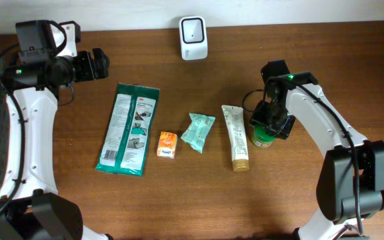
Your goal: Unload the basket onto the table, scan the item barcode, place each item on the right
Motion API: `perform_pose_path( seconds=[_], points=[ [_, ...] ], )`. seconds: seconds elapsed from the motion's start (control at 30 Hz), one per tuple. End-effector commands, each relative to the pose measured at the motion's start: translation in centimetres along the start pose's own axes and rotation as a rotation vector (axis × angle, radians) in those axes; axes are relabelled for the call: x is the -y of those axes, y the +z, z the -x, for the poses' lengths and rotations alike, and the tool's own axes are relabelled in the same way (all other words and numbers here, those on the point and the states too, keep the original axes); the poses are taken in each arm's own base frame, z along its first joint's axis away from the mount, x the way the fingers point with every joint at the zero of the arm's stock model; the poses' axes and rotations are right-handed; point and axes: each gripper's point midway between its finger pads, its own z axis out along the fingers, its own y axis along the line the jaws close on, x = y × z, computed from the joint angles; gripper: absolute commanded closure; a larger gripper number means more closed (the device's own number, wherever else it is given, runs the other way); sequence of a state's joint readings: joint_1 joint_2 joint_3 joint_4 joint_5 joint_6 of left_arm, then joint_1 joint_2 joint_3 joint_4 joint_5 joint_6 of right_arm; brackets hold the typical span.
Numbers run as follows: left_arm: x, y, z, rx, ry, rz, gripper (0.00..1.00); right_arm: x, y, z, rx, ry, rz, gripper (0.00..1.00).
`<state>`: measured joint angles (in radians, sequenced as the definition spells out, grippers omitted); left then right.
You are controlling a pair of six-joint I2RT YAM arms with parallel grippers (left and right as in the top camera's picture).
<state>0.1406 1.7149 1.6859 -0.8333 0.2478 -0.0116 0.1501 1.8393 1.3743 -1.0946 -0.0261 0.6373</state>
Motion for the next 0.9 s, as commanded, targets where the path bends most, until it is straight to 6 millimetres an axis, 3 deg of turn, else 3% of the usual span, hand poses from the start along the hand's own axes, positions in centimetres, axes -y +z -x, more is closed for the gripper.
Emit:
perform_pose_path(
  seconds=[0.0, 0.17, 0.37, 0.67, 0.87],
  points=[
    [0.4, -0.9, 1.0, 0.031, 0.012, -0.011, 0.01, -1.4, -1.4, 0.9, 0.026, -0.120, 0.053, 0.36],
    [0.4, -0.9, 1.0, 0.031, 0.012, -0.011, 0.01, -5.8, -6.0, 2.1, 0.069, -0.309, 0.256, 0.36],
    [0.4, -0.9, 1.0, 0.031, 0.012, -0.011, 0.01, -9.5, -10.6, 3.7, 0.163, -0.369, 0.431, 0.37],
    [0.4, -0.9, 1.0, 0.031, 0.012, -0.011, 0.01, -14.0, -13.6, 7.1, 0.394, -0.441, 0.561, 0.39],
    [0.4, -0.9, 1.0, 0.031, 0.012, -0.011, 0.01, -17.0, -15.4, 8.7, 0.608, -0.474, 0.503, 0.40]
  ],
)
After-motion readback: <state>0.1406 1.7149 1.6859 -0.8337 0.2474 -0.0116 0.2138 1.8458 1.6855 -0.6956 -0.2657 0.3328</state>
